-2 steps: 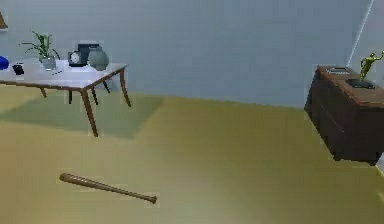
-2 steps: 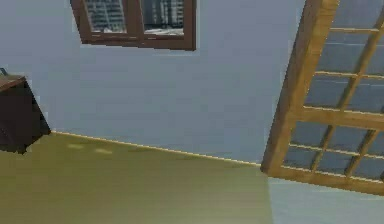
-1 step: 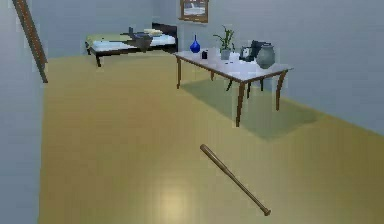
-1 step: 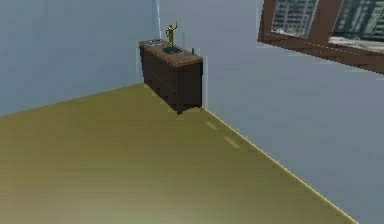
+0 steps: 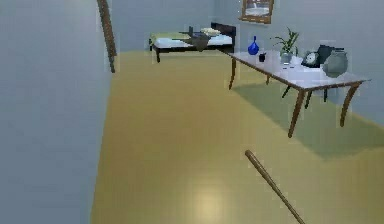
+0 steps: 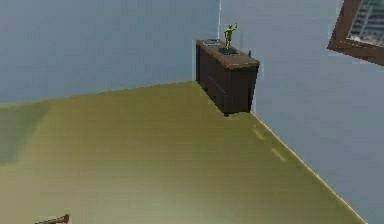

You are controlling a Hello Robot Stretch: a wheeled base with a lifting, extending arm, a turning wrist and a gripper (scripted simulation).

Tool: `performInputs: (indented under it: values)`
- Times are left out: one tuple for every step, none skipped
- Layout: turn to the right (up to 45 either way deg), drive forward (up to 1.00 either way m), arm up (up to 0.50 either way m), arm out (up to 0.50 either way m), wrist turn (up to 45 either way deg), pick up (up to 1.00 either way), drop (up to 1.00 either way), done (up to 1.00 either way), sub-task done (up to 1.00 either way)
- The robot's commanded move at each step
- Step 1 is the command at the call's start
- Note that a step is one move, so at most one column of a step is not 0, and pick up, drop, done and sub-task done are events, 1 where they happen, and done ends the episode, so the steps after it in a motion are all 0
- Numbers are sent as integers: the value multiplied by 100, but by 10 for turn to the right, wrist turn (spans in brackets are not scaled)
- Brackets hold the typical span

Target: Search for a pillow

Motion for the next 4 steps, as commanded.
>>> performInputs:
  values:
    - [0,100,0,0,0,0,0,0,0]
    - [0,100,0,0,0,0,0,0,0]
    - [0,100,0,0,0,0,0,0,0]
    - [-30,0,0,0,0,0,0,0,0]
